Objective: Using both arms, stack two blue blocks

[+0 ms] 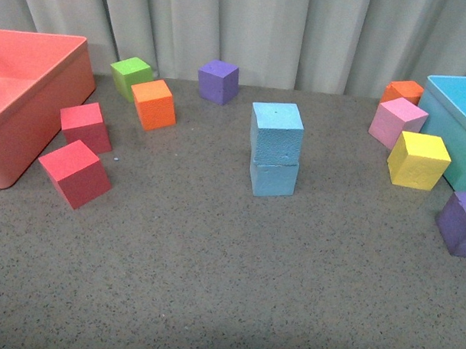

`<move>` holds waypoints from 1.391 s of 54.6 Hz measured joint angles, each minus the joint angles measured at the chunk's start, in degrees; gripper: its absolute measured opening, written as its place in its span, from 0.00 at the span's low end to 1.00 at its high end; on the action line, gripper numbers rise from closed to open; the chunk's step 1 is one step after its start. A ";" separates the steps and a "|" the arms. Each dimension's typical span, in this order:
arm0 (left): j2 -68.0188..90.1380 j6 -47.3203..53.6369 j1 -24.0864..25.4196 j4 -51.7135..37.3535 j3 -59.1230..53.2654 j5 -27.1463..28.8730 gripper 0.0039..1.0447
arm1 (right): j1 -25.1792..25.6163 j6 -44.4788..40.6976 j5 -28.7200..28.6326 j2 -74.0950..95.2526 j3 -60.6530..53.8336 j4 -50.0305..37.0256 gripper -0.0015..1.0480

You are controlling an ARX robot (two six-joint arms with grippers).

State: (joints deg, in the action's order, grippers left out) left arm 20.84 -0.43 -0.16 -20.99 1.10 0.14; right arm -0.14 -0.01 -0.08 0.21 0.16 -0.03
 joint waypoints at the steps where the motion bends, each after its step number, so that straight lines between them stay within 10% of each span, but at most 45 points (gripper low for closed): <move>1: -0.50 0.00 0.00 0.48 0.00 0.00 0.03 | 0.00 0.02 0.00 0.00 0.00 0.00 0.91; 51: -20.55 -0.04 0.00 20.85 0.00 -0.02 0.04 | 0.00 0.02 0.00 0.00 0.00 0.00 0.91; 73: -20.59 0.00 0.00 20.87 0.00 -0.02 0.72 | 0.00 0.00 0.00 0.00 0.00 0.00 0.91; 74: -20.59 0.13 0.00 20.87 0.00 -0.02 0.93 | 0.00 0.02 0.00 0.00 0.00 0.00 0.91; 76: -20.59 0.13 0.00 20.87 0.00 -0.02 0.94 | 0.00 0.02 0.00 0.00 0.00 0.00 0.91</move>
State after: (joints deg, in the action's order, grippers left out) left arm 0.25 -0.30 -0.16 -0.12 1.10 0.12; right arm -0.14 0.01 -0.08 0.21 0.16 -0.03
